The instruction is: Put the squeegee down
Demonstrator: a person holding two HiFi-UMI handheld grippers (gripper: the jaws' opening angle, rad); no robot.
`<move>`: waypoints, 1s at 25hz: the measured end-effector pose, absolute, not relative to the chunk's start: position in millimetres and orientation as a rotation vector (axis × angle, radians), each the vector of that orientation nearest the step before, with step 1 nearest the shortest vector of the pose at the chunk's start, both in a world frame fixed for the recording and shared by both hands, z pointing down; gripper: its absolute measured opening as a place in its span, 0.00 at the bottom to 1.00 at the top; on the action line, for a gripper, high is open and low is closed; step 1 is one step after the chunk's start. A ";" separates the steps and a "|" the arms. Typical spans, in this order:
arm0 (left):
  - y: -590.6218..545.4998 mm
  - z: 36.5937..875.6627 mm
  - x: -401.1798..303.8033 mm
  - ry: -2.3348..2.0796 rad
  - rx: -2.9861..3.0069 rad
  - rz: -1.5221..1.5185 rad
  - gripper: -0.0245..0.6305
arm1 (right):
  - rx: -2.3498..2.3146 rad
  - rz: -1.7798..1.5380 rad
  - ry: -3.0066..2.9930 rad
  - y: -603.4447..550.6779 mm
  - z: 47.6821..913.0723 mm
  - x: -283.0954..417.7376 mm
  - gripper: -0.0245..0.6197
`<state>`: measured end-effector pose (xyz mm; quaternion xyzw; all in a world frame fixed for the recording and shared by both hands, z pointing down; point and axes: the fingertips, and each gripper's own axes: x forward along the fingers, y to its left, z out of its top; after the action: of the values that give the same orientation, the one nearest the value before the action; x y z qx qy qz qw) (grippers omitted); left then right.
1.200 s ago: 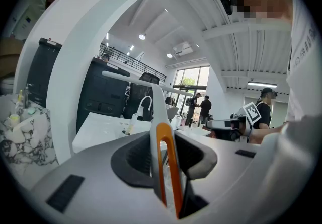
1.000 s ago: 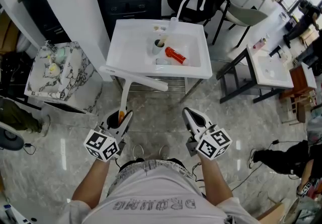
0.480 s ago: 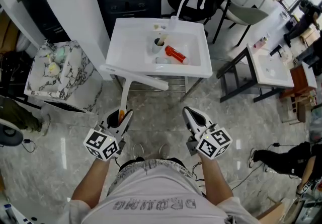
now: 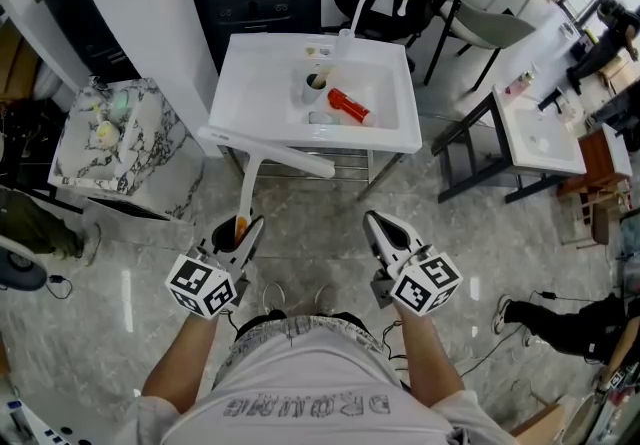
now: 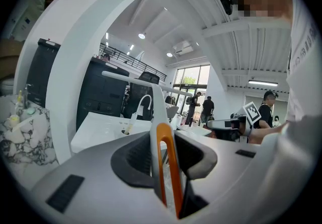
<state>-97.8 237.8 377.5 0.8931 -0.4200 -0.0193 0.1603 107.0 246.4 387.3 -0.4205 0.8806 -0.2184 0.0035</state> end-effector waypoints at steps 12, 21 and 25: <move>241.8 380.8 -72.4 -1.247 2.531 -0.054 0.22 | -1.279 -0.697 2.770 243.2 392.8 136.1 0.05; 247.8 384.2 -43.5 -1.275 2.518 -0.055 0.22 | -1.244 -0.708 2.786 243.9 399.0 161.7 0.05; 253.4 383.8 -29.4 -1.289 2.512 -0.051 0.22 | -1.229 -0.715 2.791 246.7 400.6 175.0 0.05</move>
<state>-29.4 253.4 383.8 0.8784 -0.4507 -0.0180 0.1582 175.0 246.7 400.6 -0.3923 0.8911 -0.2281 0.0047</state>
